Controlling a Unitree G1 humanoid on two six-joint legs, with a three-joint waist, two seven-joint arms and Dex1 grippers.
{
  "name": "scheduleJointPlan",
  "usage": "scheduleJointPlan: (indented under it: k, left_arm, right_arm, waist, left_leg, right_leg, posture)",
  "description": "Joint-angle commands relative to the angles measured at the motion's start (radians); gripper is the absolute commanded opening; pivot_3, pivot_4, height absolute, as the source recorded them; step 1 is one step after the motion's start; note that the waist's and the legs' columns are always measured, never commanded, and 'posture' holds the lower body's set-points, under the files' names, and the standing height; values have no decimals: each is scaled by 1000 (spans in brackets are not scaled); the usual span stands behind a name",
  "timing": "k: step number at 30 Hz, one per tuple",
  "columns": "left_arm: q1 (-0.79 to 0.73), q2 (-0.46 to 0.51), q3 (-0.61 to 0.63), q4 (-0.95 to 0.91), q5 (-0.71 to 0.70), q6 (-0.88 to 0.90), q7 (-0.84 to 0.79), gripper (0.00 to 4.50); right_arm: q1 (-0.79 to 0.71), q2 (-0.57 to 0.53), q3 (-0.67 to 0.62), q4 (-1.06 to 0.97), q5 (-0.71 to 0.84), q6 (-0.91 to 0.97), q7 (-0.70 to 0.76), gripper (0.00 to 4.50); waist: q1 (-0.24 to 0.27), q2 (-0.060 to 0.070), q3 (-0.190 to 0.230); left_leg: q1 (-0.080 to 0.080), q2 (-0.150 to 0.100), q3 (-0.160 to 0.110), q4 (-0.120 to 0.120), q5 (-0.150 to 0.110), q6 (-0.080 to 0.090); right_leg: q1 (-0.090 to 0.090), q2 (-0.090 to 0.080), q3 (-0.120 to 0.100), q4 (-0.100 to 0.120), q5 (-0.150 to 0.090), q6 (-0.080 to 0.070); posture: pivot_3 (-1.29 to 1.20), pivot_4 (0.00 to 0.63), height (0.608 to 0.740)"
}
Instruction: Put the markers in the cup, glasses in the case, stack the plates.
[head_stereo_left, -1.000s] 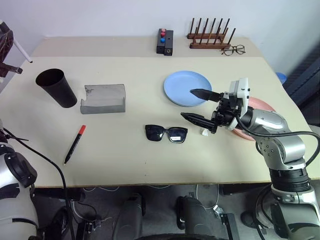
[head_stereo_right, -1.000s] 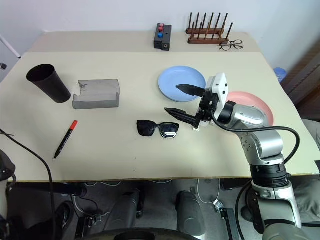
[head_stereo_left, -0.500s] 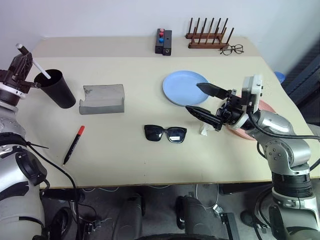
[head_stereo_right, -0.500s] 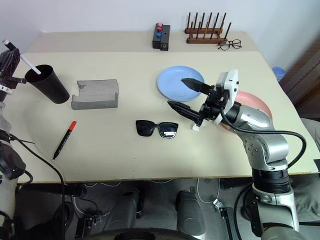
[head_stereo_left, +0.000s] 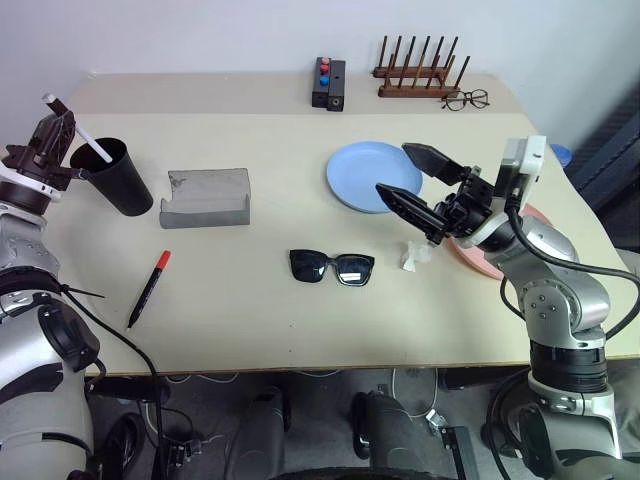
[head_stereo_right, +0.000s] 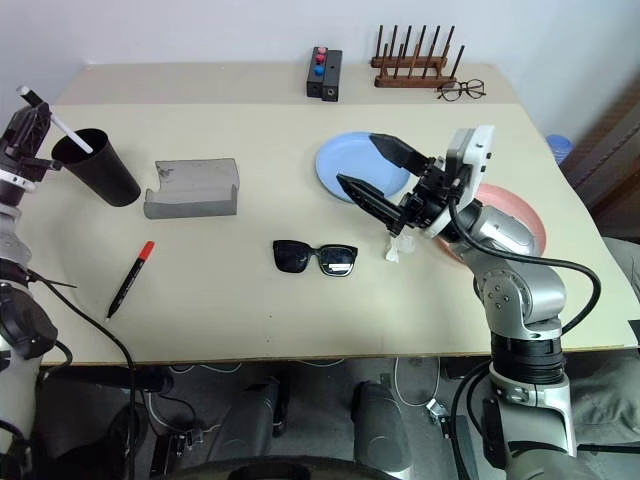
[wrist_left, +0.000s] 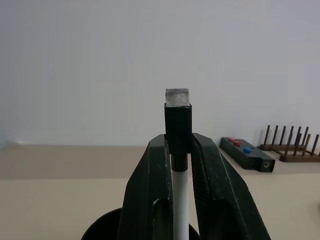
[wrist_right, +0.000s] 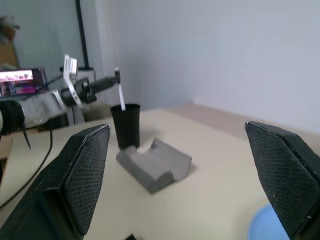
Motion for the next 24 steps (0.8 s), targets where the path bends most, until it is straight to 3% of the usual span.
scheduleJointPlan:
  k: [1,5,14,16,20,24]
  left_arm:
    - [2,10,1,-21,2,-21,43,41]
    - [1,4,0,-27,-5,-13,37,41]
    - [10,-3,-14,-37,5,-18,36,4437]
    - [6,0,-25,-47,14,-18,35,4475]
    - [17,0,-68,-141,-7,146,-62,4475]
    - [127,11,-113,-442,-75,427,-128,4475]
  right_arm:
    - [1,-23,9,-32,-23,-26,19,4406]
    - [4,-22,16,-28,-40,-36,20,4406]
    - [6,-31,21,-28,-49,-30,25,4406]
    - [6,-31,23,-28,-52,-31,25,4406]
    - [4,-36,22,-25,-54,-29,23,4406]
    - [4,-53,12,-23,-47,-16,31,4406]
  waist:
    - [0,0,0]
    - [1,0,0]
    - [0,0,0]
    - [1,0,0]
    - [1,0,0]
    - [-3,0,0]
  left_leg:
    - [0,0,0,0,0,0]
    - [0,0,0,0,0,0]
    - [0,0,0,0,0,0]
    - [0,0,0,0,0,0]
    - [0,0,0,0,0,0]
    - [0,0,0,-1,0,0]
  right_leg:
    - [0,0,0,0,0,0]
    - [0,0,0,0,0,0]
    - [0,0,0,0,0,0]
    - [0,0,0,0,0,0]
    - [0,0,0,0,0,0]
    - [0,0,0,0,0,0]
  posture:
    - [0,150,740]
    - [0,150,740]
    - [0,150,740]
    - [0,150,740]
    - [0,150,740]
    - [0,150,740]
